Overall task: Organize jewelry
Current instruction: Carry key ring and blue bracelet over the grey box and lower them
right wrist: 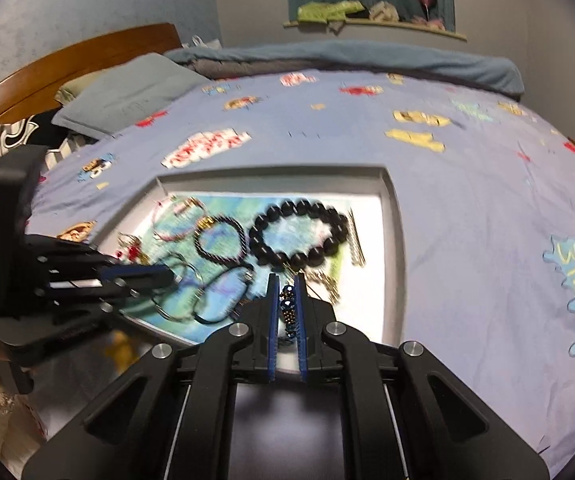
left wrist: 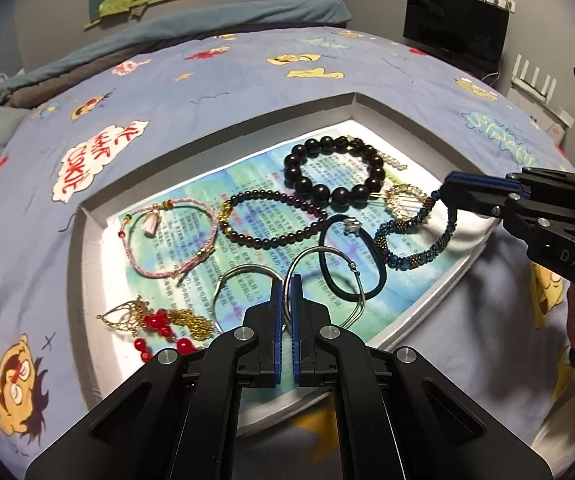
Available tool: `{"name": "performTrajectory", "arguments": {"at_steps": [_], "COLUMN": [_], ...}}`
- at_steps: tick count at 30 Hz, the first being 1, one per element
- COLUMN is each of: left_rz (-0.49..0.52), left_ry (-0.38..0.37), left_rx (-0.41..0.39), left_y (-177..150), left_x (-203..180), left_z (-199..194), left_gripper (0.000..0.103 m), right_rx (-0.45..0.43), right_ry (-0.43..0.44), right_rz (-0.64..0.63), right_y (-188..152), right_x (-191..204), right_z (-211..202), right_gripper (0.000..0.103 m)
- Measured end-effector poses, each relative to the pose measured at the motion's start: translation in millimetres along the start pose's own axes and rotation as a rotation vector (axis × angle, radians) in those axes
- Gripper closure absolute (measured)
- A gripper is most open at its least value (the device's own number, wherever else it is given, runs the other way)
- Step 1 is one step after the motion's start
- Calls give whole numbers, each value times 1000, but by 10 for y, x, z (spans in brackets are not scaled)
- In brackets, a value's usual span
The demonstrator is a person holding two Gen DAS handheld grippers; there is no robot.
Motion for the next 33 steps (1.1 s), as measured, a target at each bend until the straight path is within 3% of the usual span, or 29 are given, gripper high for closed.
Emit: {"name": "performTrajectory", "arguments": {"at_steps": [6,13,29,33], "left_rz": [-4,-10,-5,-3], "left_ry": [35,24,12,22], "left_rx": [21,22,11,9], "left_y": [-21,-12,-18,-20], "left_x": [87,106,50,51], "left_z": [48,65,72,62], "left_gripper": [98,98,98,98], "right_rx": [26,32,30,22], "right_ry": [13,31,-53,-39], "right_rz": [-1,-1,-32,-26], "right_y": [-40,-35,-36,-42], "right_x": [10,97,38,29], "right_z": [43,132,169,146], "right_gripper": [96,95,95,95]}}
Point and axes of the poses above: each gripper's, at about its wrist camera, not at the fingertips, and z roughly the way its jaws point, x to its left, y to its top, the point moved 6 cm from there along z, roughly the way its jaws point, and after that the axes turned 1 degree about y, right-handed, at the moved point
